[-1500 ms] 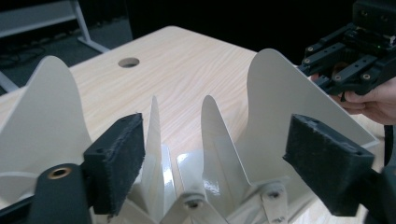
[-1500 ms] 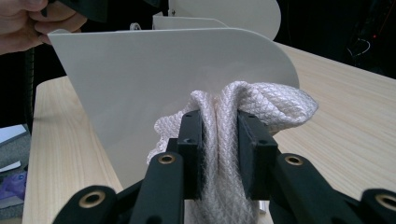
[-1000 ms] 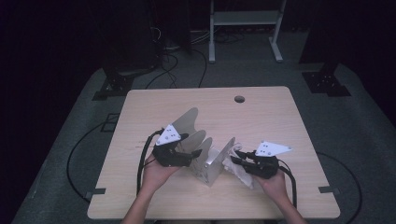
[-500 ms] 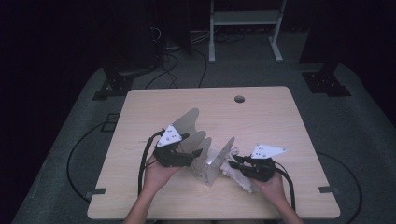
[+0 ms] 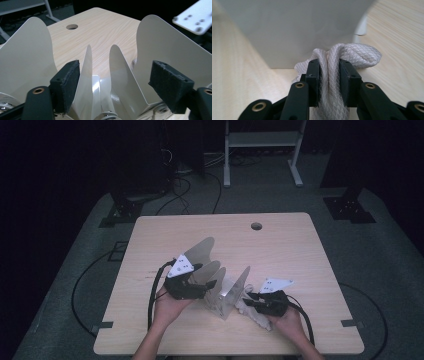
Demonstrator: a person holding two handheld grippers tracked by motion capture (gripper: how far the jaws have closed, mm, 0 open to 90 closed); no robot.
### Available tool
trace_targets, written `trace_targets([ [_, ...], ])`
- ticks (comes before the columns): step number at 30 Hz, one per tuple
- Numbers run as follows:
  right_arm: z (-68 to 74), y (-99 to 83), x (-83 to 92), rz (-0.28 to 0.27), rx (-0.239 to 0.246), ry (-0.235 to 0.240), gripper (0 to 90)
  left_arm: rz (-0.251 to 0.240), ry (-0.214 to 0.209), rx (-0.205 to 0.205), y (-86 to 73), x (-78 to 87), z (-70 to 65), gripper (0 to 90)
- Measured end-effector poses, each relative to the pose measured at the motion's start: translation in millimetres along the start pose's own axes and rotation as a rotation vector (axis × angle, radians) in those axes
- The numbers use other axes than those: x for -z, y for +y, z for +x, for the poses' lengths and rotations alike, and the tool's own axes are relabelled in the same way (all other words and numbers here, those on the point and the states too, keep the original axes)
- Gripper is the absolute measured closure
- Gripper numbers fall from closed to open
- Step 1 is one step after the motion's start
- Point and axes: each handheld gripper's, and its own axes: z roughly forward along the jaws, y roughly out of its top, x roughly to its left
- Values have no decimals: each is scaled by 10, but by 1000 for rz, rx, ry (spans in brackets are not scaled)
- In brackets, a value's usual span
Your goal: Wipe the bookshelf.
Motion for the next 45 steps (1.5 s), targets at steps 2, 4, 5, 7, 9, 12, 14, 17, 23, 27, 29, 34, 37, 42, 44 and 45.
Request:
trace_targets([
  [2, -26, -13, 4, -8, -18, 17, 707, 2, 5, -5, 3, 6, 5, 222],
  [4, 44, -8, 18, -37, -5, 74, 707, 1, 4, -1, 0, 5, 6, 217],
  [5, 44, -8, 18, -37, -5, 74, 707, 1, 4, -1, 0, 5, 6, 214],
  [7, 138, 21, 33, -54, 38, 85, 706, -1, 7, -1, -3, 3, 6, 213],
  [9, 83, 25, 19, -52, 32, 46, 704, -1, 9, 2, -7, 6, -1, 213],
  [12, -5, -7, -5, -38, -16, 26, 705, -1, 11, -1, -7, 6, -1, 215],
  [14, 10, -14, -9, -40, -17, 47, 704, -1, 11, -1, -7, 5, -2, 216],
  [17, 109, 1, -38, -15, 43, 42, 704, -5, 9, 3, -11, -3, -5, 220],
  [23, -44, -10, -32, -13, -33, 13, 701, -7, 9, 0, -14, -5, -4, 219],
  [27, 124, 8, -42, -8, 44, 72, 699, -9, 10, 1, -17, -9, -5, 219],
  [29, 89, 19, -46, -5, 39, 41, 699, -8, 11, 1, -18, -6, -7, 219],
  [34, 41, 1, -42, -7, -3, 68, 699, -11, 12, 6, -22, -6, -10, 219],
  [37, 160, 20, -51, -6, 52, 98, 699, -10, 11, 3, -22, -5, -8, 218],
  [42, 235, 44, -47, -5, 74, 112, 700, -11, 12, 3, -25, -1, -9, 218],
  [44, 340, 49, -55, -11, 116, 185, 700, -12, 12, 5, -26, -1, -8, 218],
  [45, 340, 49, -55, -11, 116, 185, 700, -11, 11, 5, -26, -1, -8, 218],
])
